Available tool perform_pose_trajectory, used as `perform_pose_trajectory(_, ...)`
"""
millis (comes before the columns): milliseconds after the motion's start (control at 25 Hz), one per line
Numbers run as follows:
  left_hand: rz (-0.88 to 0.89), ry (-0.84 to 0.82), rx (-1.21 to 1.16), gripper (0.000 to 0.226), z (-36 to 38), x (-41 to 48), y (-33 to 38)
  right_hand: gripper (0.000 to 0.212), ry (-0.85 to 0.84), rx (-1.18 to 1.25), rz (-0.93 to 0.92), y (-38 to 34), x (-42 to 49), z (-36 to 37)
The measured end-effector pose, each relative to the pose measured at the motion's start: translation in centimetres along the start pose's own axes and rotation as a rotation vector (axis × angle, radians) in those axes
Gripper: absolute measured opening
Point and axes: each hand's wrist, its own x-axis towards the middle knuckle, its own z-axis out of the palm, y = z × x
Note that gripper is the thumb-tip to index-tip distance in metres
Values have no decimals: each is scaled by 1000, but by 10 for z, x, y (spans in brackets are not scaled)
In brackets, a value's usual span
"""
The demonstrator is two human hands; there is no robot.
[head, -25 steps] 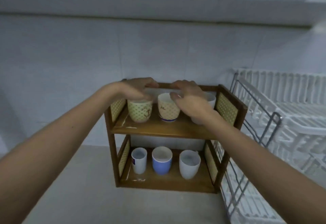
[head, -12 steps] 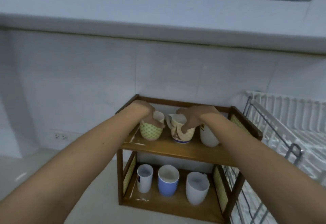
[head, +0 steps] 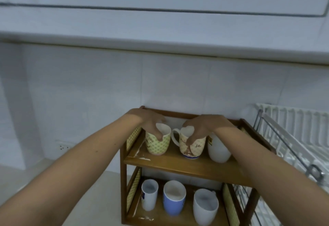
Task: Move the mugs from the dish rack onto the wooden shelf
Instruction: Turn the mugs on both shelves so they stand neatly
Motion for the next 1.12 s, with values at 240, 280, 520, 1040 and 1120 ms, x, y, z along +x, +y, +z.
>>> perform_pose_trajectory(240,-243,68,68,97,8,4,10,88,-23,103,-16,1,-3,3)
perform_pose_trajectory(280,-249,78,71,100,9,4,8,88,-18,124,-32,1,-4,4)
perform_pose_trajectory(520,-58,136,-105,80,15,4,2,88,41,111,-52,1,-7,8)
perform_pose_trajectory(1040,135,162,-185,94,12,27,87,74,-79,181,130,68,-42,10)
perform_pose_trajectory(1120,124,164,-161,87,11,33,90,63,-123,188,106,71,-48,6)
